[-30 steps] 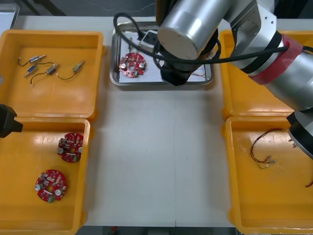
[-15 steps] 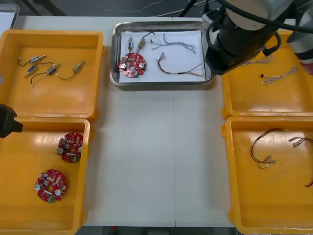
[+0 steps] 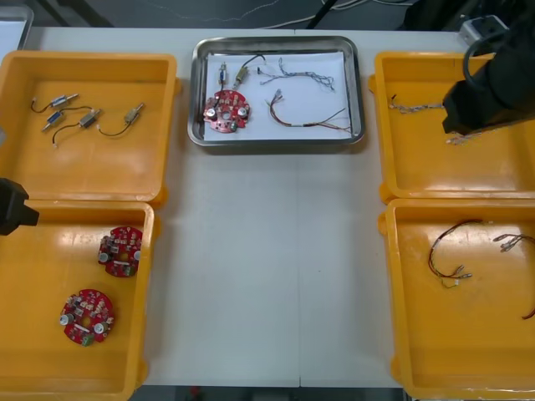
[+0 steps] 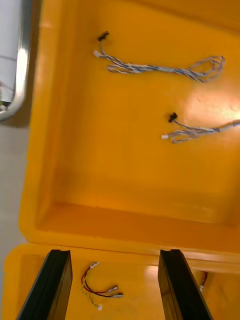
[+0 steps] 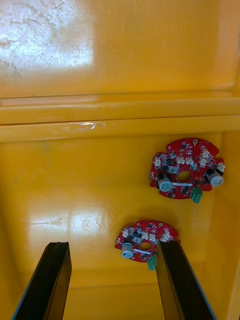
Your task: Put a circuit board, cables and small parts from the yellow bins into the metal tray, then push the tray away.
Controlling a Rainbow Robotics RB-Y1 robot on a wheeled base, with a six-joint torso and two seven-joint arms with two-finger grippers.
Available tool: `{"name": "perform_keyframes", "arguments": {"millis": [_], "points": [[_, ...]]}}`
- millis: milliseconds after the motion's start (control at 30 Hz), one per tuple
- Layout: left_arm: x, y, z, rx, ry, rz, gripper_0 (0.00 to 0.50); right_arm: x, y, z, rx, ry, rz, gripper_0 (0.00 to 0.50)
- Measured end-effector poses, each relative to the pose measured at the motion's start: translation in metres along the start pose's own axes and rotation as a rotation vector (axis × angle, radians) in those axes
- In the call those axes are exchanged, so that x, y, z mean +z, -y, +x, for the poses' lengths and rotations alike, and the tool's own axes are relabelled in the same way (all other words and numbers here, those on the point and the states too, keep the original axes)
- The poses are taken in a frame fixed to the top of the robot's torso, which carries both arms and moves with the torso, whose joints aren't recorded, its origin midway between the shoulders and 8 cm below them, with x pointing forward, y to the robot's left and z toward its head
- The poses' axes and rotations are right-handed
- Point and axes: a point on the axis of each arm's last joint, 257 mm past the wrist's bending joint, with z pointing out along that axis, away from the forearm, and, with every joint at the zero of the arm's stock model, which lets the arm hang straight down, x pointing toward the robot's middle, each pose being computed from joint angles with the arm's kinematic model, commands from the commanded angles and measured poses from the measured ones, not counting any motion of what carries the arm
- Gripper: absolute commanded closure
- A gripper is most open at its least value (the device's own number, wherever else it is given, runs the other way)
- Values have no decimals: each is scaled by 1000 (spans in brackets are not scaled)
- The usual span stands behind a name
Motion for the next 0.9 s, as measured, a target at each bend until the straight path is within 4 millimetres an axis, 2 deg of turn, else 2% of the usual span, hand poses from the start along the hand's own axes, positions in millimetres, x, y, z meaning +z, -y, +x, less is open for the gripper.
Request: {"name": "perform_keyframes", "arguments": {"millis": [267, 400, 533, 900], "points": [[0, 0, 0, 0, 0, 0, 0, 7, 52, 49, 196, -31, -39, 0], [0, 0, 0, 0, 0, 0, 0, 10, 70, 69, 258, -47, -35, 0], [0, 0, 0, 0, 0, 0, 0, 15, 76, 84, 278, -67, -28, 0], [0, 0, 0, 0, 0, 0, 0, 23, 71, 109, 269, -105, -31, 0]]}}
